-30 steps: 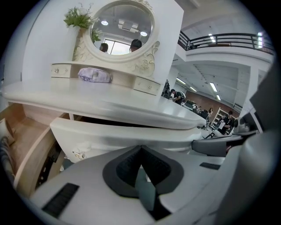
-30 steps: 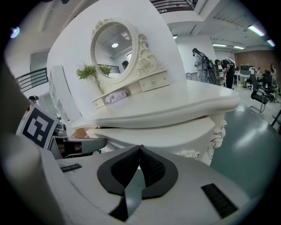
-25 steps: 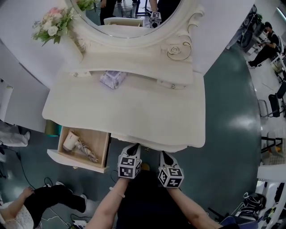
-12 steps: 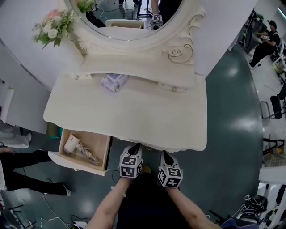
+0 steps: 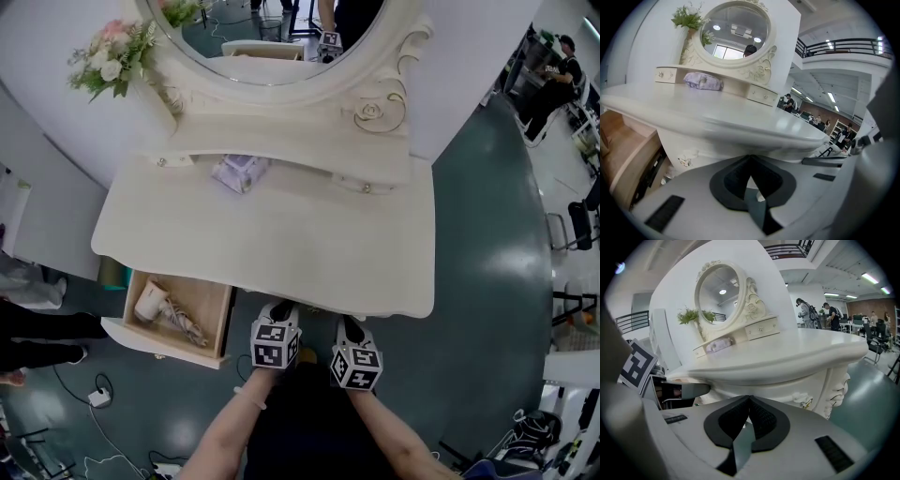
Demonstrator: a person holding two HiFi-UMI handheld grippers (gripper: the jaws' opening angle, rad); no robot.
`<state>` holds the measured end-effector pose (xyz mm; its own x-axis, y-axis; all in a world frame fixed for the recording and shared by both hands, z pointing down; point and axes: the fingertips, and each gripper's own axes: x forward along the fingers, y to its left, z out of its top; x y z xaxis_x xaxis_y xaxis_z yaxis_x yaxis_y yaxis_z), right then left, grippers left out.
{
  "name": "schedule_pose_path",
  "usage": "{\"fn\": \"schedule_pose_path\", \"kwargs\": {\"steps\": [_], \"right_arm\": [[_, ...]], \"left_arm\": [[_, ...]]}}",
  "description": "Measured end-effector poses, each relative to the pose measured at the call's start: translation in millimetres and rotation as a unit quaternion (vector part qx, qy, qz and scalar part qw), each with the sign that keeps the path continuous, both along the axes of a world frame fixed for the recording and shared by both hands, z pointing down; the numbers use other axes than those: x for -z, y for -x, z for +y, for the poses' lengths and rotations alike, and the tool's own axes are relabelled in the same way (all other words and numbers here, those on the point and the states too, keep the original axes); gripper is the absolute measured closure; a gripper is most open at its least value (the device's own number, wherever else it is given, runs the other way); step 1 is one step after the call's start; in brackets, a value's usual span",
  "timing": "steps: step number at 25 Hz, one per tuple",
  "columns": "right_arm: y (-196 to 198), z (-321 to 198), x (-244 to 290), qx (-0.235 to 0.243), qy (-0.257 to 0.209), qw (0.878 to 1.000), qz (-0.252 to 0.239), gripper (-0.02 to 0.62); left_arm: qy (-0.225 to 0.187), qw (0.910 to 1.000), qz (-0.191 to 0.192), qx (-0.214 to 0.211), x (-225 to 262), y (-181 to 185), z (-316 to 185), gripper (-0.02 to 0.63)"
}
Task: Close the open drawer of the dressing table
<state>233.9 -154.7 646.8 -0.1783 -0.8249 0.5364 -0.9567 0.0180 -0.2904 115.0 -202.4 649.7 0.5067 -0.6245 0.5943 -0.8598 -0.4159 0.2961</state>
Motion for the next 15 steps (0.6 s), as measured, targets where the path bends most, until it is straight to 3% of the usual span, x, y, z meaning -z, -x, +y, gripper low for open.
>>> {"fn": "schedule_pose_path", "kwargs": {"steps": [15], "right_arm": [[0.2,-7.8,2.3,-0.002,-0.013,1.0,0.001,0.569]], "left_arm": [[-0.002,1.0,-0.001,0.001,-0.2,-1.7,-5.3,0.583]]}}
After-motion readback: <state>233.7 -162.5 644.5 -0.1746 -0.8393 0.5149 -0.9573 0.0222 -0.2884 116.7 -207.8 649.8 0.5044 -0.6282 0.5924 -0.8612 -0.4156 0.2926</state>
